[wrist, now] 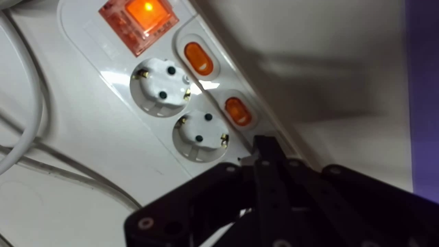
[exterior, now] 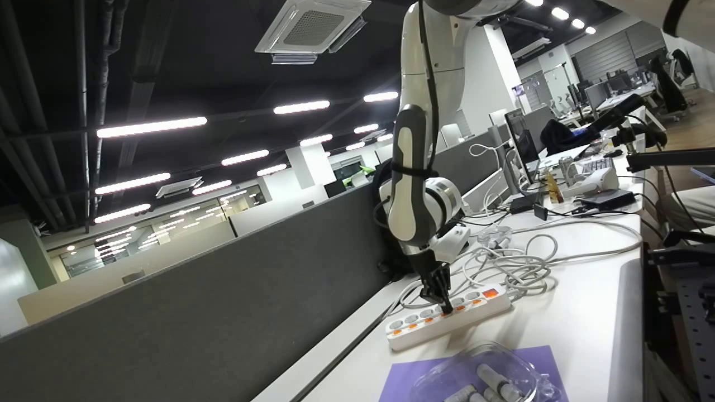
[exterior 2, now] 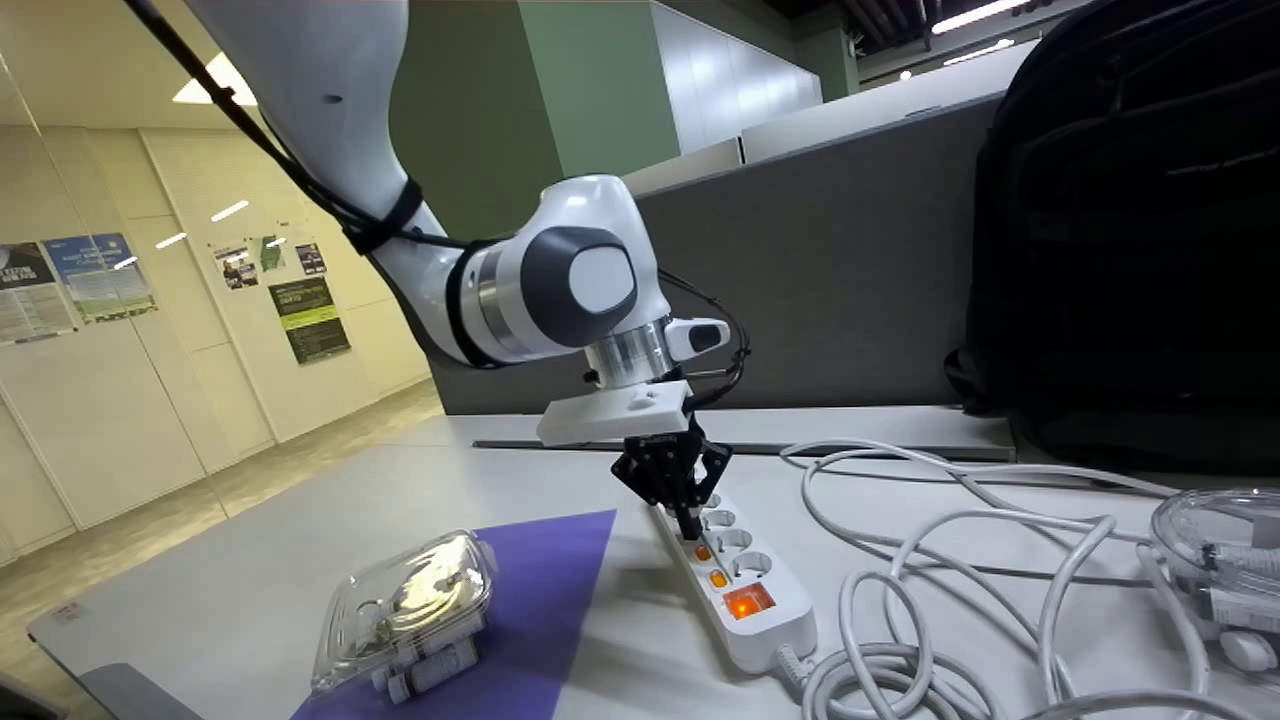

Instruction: Turn off the middle switch

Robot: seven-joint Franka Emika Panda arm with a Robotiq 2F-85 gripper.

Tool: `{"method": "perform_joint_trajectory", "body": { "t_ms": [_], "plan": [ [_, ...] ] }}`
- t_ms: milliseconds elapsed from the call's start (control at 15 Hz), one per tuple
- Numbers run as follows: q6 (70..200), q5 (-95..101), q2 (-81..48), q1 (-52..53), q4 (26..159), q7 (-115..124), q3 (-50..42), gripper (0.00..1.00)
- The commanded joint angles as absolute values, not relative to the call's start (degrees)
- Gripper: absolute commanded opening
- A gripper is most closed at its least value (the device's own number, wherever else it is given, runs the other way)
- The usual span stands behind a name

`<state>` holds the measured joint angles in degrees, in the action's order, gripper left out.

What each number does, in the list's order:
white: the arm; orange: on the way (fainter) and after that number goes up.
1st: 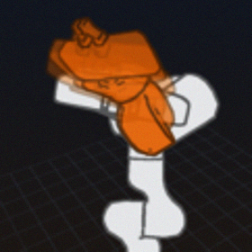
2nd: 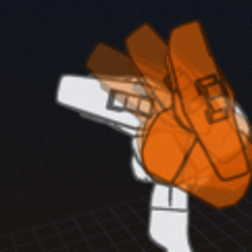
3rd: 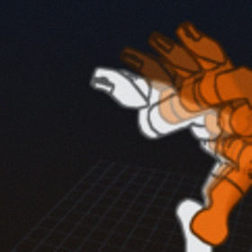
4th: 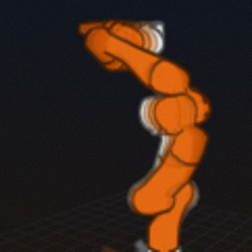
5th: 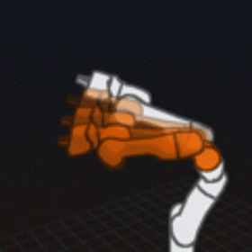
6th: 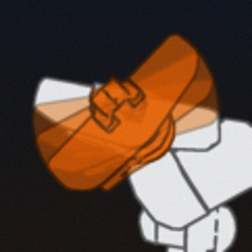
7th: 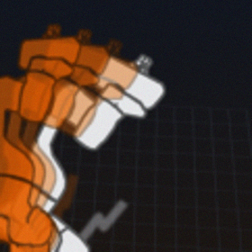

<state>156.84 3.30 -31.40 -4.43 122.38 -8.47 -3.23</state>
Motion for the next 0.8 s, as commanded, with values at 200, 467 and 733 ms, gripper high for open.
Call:
{"method": "perform_joint_trajectory", "body": {
  "t_ms": [200, 467, 733],
  "plan": [
    [152.0, -1.3, -33.3, -8.3, 120.4, -10.8, 0.9, 0.00],
    [151.6, -5.9, -26.8, -10.4, 124.0, -12.8, 3.1, 0.00],
    [154.2, -9.4, -20.5, -10.1, 128.9, -11.4, 3.6, 0.39]
  ]
}}
